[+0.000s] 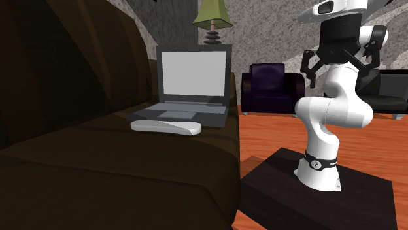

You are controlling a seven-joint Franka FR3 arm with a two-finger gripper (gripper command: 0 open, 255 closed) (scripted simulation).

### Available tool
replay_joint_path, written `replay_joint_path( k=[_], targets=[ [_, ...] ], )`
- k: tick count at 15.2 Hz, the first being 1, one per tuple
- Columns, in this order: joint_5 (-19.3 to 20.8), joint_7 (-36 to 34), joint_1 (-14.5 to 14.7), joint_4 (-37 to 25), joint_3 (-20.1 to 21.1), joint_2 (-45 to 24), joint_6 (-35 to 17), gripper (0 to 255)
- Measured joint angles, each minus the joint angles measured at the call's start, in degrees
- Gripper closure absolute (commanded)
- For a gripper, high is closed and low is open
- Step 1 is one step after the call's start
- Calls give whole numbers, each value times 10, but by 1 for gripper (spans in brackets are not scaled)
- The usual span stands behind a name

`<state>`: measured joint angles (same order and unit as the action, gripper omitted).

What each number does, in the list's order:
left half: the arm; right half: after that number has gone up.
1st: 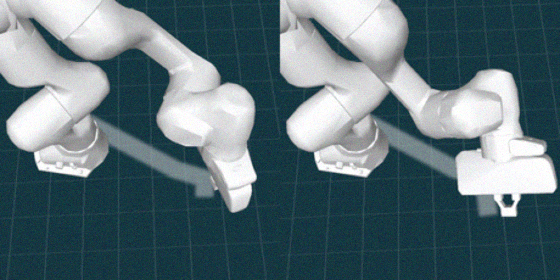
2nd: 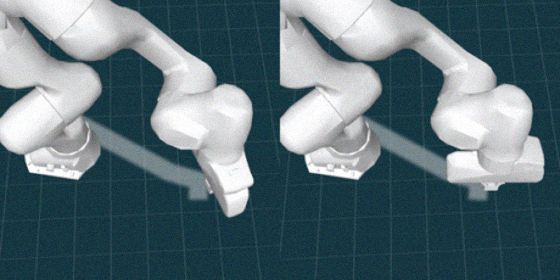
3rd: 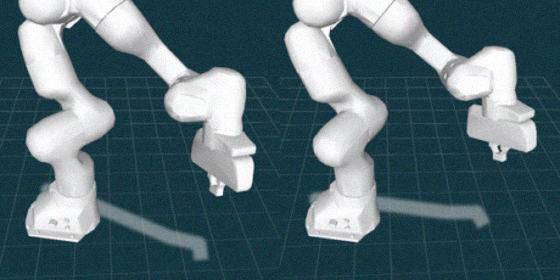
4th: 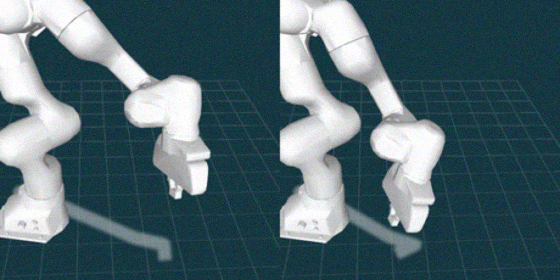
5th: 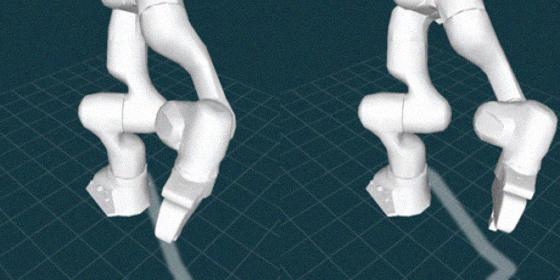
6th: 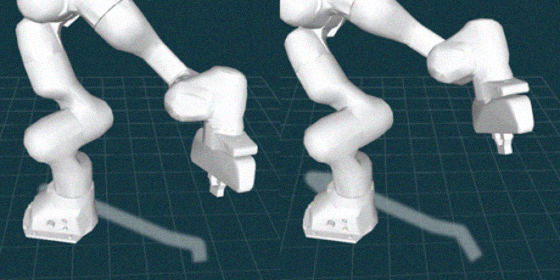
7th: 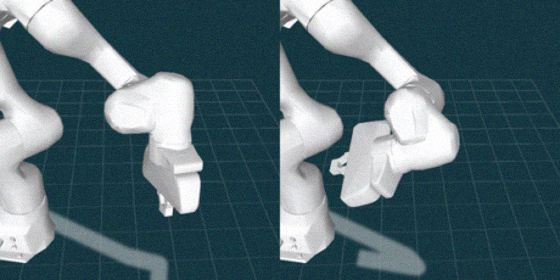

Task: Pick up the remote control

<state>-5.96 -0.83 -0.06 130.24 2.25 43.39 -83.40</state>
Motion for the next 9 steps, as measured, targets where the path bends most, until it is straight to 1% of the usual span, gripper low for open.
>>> replay_joint_path(
  k=[2,3,9],
  targets=[
    [2,-2,-3,0,-1,-6,-6,0],
    [4,-7,-8,-7,-2,-19,-14,0],
    [18,-43,-42,-59,-13,-129,-76,0]
  ],
)
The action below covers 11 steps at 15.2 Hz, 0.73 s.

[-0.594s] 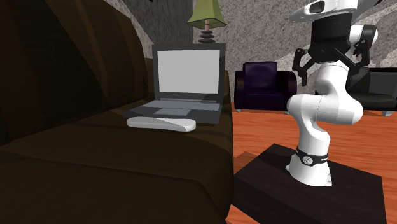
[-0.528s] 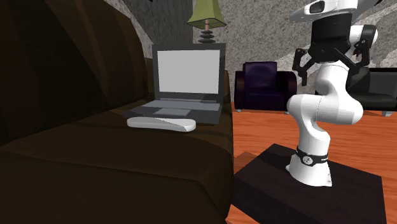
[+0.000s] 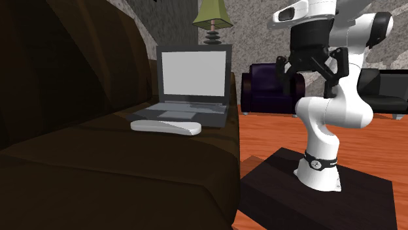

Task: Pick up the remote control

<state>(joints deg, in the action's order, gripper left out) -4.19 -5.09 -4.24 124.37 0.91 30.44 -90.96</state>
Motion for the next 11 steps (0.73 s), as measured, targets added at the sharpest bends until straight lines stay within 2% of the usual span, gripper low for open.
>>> replay_joint_path(
  k=[7,11],
  targets=[
    [15,-45,-36,-73,-19,-119,-52,0],
    [21,-69,-55,-140,-34,-191,-61,0]
  ],
)
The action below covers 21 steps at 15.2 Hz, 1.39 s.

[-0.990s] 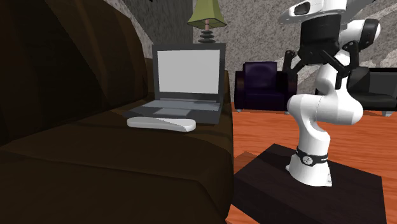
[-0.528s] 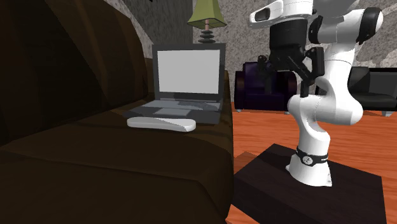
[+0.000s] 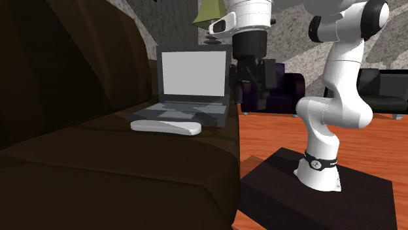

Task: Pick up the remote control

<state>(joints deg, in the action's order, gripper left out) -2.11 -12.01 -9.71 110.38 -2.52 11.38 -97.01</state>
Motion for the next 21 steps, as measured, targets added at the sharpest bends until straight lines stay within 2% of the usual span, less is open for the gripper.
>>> replay_joint_path(
  k=[6,17,19,21],
  targets=[
    [3,-30,-28,-87,-27,-99,-17,0],
    [-19,-82,-87,-326,-77,-298,16,0],
    [-23,-86,-95,-348,-82,-318,17,0],
    [-23,-87,-96,-338,-83,-321,4,0]
  ],
)
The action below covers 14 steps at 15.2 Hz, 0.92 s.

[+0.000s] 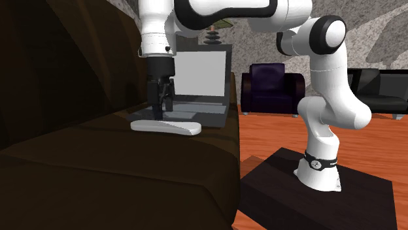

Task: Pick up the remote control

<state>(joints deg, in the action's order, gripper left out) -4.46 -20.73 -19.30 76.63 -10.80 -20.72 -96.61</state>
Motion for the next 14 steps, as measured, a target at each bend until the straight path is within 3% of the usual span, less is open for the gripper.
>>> replay_joint_path(
  k=[5,6,14],
  targets=[
    [0,1,1,38,0,1,-39,0],
    [0,0,1,39,0,2,-41,255],
    [0,0,2,42,0,3,-44,255]
  ],
)
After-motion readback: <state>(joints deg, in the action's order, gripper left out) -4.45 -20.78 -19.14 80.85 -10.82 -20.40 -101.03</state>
